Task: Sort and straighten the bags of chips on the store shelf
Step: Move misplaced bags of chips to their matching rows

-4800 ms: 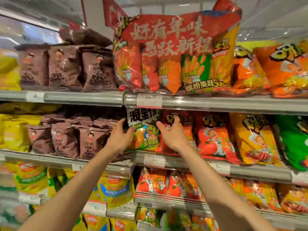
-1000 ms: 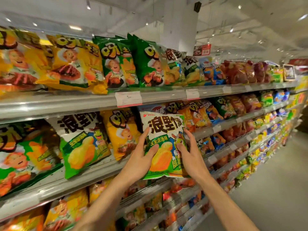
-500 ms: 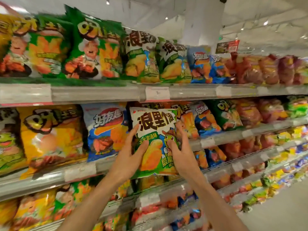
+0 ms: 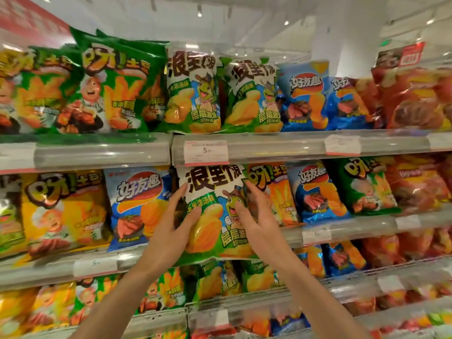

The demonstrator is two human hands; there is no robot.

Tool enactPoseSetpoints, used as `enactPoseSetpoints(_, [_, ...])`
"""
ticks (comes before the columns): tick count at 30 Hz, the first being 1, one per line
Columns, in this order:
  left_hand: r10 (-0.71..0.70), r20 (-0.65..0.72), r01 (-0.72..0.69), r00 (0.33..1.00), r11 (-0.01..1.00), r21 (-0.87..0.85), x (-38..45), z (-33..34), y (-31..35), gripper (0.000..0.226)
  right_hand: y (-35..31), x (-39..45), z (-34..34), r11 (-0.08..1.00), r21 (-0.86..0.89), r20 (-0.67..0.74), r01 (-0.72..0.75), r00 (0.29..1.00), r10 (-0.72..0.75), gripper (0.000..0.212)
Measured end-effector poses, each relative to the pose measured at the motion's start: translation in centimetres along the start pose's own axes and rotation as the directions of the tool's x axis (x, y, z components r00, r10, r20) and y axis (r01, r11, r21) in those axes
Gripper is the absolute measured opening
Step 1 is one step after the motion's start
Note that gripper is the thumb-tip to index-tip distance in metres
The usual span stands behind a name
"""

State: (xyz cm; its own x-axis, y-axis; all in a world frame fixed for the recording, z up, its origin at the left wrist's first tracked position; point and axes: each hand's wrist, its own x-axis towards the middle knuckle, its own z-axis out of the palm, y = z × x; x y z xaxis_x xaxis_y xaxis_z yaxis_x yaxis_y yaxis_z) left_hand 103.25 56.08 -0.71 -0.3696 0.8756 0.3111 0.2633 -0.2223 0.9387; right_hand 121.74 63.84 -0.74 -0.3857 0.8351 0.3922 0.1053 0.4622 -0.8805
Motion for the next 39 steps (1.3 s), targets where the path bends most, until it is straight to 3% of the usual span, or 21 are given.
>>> enactPoseSetpoints(2, [-0.001, -0.040, 0.004, 0.999, 0.998, 0.057, 0.0, -1.5, 0.2, 0.056, -0.2, 1.3, 0.1, 1.000, -0.008, -0.034, -0.002, 0.999, 0.002, 0.054])
enactPoseSetpoints(5, [0.000, -0.095, 0.014, 0.995, 0.990, 0.144, -0.2, -3.4, 0.1, 0.055, 1.2, 4.3, 0.1, 0.982, -0.179, -0.182, -0.060, 0.983, 0.027, 0.054])
enactPoseSetpoints(11, [0.001, -0.143, 0.025, 0.990, 0.983, 0.184, -0.7, -5.4, 0.0, 0.053, 2.5, 7.6, 2.8, 0.890, -0.394, -0.016, -0.230, 0.970, 0.243, 0.089])
enactPoseSetpoints(14, [0.009, -0.153, 0.019, 0.988, 0.984, 0.180, -1.1, -6.3, 0.2, 0.055, 2.5, 8.2, 4.0, 0.886, -0.374, -0.013, -0.274, 0.957, 0.291, 0.097])
enactPoseSetpoints(18, [0.010, -0.154, 0.018, 0.988, 0.983, 0.181, -1.5, -7.3, 0.1, 0.053, 3.0, 8.4, 4.6, 0.911, -0.309, -0.048, -0.273, 0.961, 0.271, 0.080])
enactPoseSetpoints(21, [0.011, -0.142, 0.015, 0.990, 0.984, 0.179, -1.6, -7.6, 0.0, 0.053, 2.0, 8.5, 3.6, 0.936, -0.266, -0.060, -0.232, 0.973, 0.224, 0.080])
enactPoseSetpoints(27, [0.029, -0.131, -0.005, 0.991, 0.983, 0.186, -0.9, -6.8, -0.3, 0.055, 0.7, 7.9, -1.8, 0.936, -0.292, -0.008, -0.199, 0.979, 0.206, 0.095])
enactPoseSetpoints(34, [0.021, -0.100, 0.000, 0.995, 0.978, 0.209, 1.3, -3.2, -0.4, 0.052, 0.9, 5.7, -8.1, 0.949, -0.237, 0.028, -0.208, 0.975, 0.221, 0.083])
enactPoseSetpoints(39, [0.017, -0.146, 0.017, 0.989, 0.973, 0.229, 3.8, -1.2, -1.1, 0.052, 1.8, 3.9, -11.8, 0.956, -0.189, -0.088, -0.225, 0.973, 0.211, 0.078])
